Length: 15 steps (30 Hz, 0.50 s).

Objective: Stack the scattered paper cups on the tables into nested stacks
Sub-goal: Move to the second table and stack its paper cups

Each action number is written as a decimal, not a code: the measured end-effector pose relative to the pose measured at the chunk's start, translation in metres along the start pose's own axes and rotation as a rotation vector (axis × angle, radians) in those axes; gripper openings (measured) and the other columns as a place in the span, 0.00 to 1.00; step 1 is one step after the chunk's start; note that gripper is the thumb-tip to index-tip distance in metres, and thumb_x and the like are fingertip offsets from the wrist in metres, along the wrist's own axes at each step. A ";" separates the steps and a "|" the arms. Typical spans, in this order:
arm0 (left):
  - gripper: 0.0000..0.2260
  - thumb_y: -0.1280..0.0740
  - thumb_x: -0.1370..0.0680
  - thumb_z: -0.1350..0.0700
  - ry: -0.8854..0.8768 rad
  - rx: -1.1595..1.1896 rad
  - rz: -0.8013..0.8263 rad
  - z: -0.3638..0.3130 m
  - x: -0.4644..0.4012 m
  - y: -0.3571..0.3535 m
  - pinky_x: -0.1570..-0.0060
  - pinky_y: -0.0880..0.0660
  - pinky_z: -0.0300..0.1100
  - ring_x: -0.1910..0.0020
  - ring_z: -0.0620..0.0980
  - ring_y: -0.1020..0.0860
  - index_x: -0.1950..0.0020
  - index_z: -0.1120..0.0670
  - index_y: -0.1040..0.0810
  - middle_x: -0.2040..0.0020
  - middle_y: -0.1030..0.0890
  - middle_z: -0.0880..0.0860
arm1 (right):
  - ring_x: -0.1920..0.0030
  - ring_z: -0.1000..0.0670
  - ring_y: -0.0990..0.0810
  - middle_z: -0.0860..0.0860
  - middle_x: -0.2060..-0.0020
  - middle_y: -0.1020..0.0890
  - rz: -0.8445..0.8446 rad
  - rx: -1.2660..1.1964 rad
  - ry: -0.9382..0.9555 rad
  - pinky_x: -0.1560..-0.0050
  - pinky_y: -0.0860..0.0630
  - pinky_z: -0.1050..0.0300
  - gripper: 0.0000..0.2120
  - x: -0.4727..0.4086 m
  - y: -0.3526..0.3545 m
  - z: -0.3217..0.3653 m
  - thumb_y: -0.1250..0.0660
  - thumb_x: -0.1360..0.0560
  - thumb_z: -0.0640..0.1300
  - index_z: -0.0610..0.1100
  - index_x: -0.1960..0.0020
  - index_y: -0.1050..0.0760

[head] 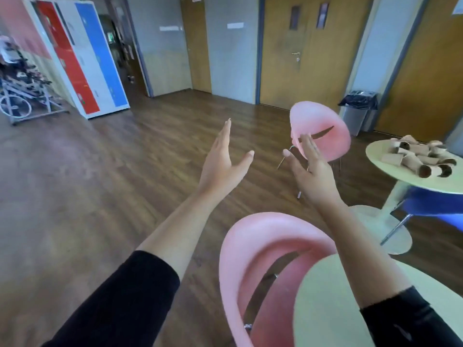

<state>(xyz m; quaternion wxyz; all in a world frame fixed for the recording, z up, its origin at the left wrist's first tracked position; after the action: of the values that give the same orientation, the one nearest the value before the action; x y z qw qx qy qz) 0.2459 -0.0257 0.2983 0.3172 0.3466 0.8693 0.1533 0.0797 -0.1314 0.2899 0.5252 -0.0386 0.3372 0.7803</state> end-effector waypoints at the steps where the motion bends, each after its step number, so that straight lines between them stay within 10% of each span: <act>1: 0.36 0.32 0.23 0.47 0.012 -0.016 -0.009 0.015 -0.005 0.022 0.26 0.40 0.43 0.24 0.42 0.41 0.21 0.43 0.49 0.22 0.42 0.43 | 0.26 0.57 0.45 0.55 0.24 0.45 0.014 -0.014 0.018 0.26 0.46 0.58 0.30 -0.005 -0.024 0.013 0.40 0.22 0.57 0.50 0.24 0.45; 7: 0.36 0.33 0.23 0.45 0.033 -0.143 0.000 0.089 -0.037 0.131 0.27 0.39 0.46 0.23 0.43 0.42 0.21 0.44 0.50 0.21 0.44 0.43 | 0.26 0.61 0.51 0.54 0.23 0.47 0.049 -0.027 0.104 0.43 0.56 0.84 0.31 -0.033 -0.145 0.090 0.41 0.22 0.57 0.49 0.24 0.46; 12: 0.35 0.35 0.22 0.44 0.005 -0.321 0.021 0.121 -0.065 0.177 0.37 0.33 0.41 0.23 0.46 0.41 0.21 0.45 0.52 0.21 0.47 0.43 | 0.24 0.46 0.46 0.51 0.23 0.47 -0.005 0.132 0.176 0.27 0.42 0.43 0.32 -0.047 -0.197 0.124 0.41 0.22 0.58 0.48 0.24 0.46; 15: 0.35 0.36 0.22 0.43 -0.010 -0.366 0.040 0.133 -0.087 0.181 0.34 0.30 0.47 0.23 0.48 0.42 0.21 0.44 0.52 0.21 0.47 0.42 | 0.24 0.44 0.45 0.52 0.23 0.48 -0.018 0.267 0.178 0.28 0.43 0.41 0.31 -0.063 -0.213 0.128 0.42 0.22 0.58 0.47 0.24 0.46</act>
<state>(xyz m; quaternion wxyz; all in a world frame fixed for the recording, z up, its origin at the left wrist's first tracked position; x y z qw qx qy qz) 0.4737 0.0485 0.3249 0.3760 0.3010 0.8185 0.3132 0.3252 -0.0621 0.3112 0.5007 -0.0404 0.4828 0.7173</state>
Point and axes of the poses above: each hand's wrist, its own x-axis away from the middle knuckle, its own y-axis out of the back of the hand, z = x × y, the point moved 7 cm from there along -x, towards the middle knuckle
